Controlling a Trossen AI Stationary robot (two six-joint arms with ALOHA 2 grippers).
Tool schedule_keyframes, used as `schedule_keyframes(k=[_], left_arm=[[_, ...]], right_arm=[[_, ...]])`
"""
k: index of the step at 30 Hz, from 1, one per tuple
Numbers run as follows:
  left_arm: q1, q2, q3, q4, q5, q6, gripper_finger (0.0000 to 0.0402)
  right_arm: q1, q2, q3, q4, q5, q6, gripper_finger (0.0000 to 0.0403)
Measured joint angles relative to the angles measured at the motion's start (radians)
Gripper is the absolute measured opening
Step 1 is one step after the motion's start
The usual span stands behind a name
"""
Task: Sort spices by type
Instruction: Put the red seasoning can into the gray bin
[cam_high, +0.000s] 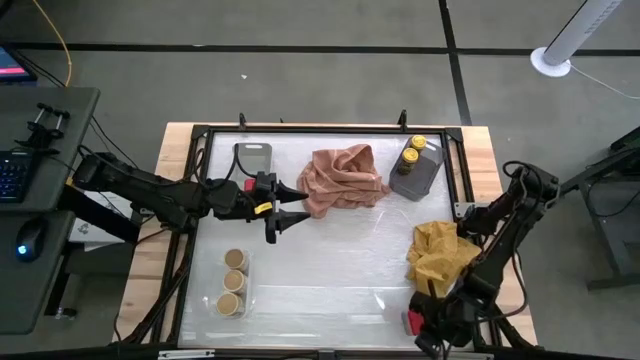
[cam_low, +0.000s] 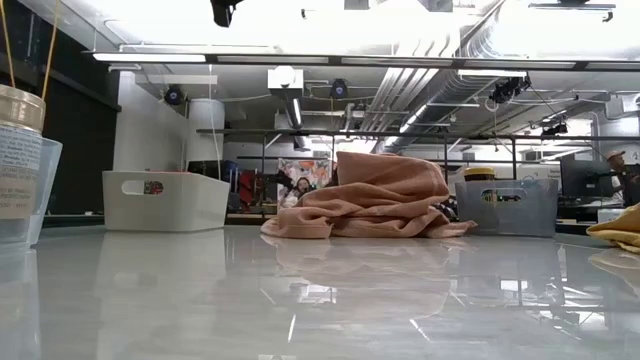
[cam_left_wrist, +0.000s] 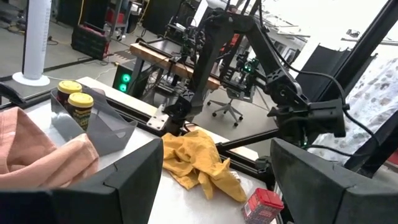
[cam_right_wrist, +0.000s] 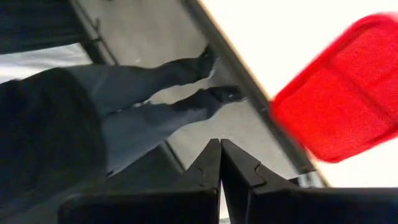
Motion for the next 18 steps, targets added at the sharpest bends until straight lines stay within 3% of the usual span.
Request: schedule_keyframes(k=[5, 13, 18], left_arm=[[0.006, 0.000, 0.000, 0.000, 0.000, 0.008, 0.0280], [0.032, 0.000, 0.000, 0.000, 0.001, 0.017, 0.0280], [0.040, 0.000, 0.000, 0.000, 0.000, 0.017, 0.0280]], right_arm=[[-0.018, -0.002, 0.028, -0.124, -0.005, -0.018, 0.0000], [-0.018, -0.004, 0.201, -0.386, 0.012, -0.149, 0.0000], [-0.018, -0.003, 0.219, -0.455, 0.012, -0.165, 0.0000]])
